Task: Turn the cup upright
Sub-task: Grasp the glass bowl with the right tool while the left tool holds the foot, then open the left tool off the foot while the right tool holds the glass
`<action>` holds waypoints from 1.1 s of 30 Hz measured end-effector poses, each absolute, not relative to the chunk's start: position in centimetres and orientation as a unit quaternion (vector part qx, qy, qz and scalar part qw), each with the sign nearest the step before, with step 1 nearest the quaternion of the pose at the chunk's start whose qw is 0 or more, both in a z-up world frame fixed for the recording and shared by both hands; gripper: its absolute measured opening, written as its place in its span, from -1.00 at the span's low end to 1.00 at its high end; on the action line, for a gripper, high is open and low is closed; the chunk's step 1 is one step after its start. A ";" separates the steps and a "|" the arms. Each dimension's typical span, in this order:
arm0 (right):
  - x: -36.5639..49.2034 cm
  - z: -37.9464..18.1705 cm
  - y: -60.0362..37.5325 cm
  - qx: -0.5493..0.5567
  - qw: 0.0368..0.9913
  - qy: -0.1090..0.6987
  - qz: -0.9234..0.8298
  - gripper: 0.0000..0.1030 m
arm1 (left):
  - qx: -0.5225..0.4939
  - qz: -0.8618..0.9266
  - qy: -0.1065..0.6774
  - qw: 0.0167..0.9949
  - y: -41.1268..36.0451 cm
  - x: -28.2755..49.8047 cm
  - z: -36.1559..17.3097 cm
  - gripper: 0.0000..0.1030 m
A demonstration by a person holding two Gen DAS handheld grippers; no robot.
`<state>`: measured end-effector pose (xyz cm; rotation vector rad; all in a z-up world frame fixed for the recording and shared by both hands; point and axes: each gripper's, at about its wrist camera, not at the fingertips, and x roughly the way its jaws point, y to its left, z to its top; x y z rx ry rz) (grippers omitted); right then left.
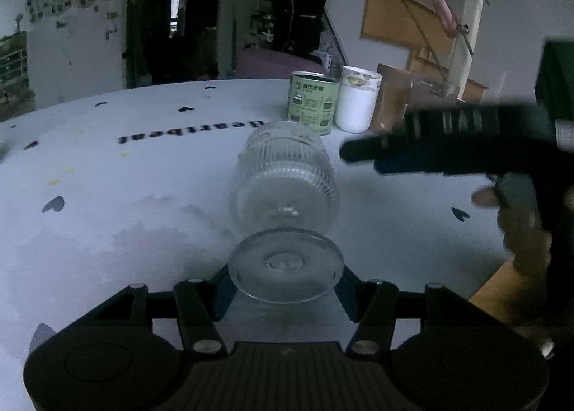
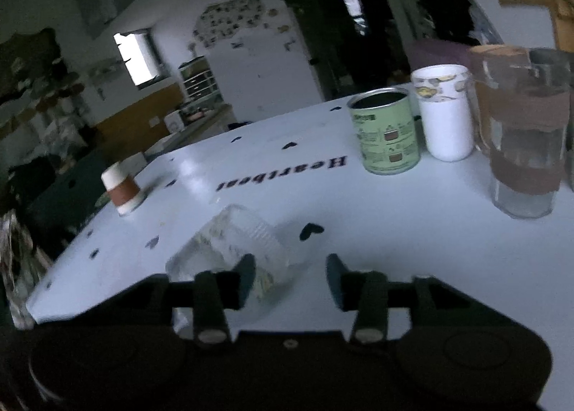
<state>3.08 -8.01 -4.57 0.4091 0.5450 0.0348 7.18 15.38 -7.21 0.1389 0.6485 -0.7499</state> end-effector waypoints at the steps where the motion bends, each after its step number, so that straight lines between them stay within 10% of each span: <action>1: 3.3 -4.2 -8.2 0.211 0.940 0.269 0.015 0.15 | 0.071 -0.354 0.305 0.881 15.4 7.0 -7.2 0.18; 5: 4.8 -2.9 -8.5 0.262 0.925 0.275 0.023 0.47 | 0.055 -0.344 0.280 0.895 16.1 6.3 -6.5 0.46; 22: 12.5 -6.4 -6.6 0.400 0.819 0.408 0.039 0.49 | 0.029 -0.347 0.273 0.897 17.3 5.9 -6.4 0.44; 33: 9.8 -1.9 -5.4 0.269 0.898 0.342 0.062 0.45 | 0.017 -0.348 0.271 0.897 17.4 5.9 -6.6 0.44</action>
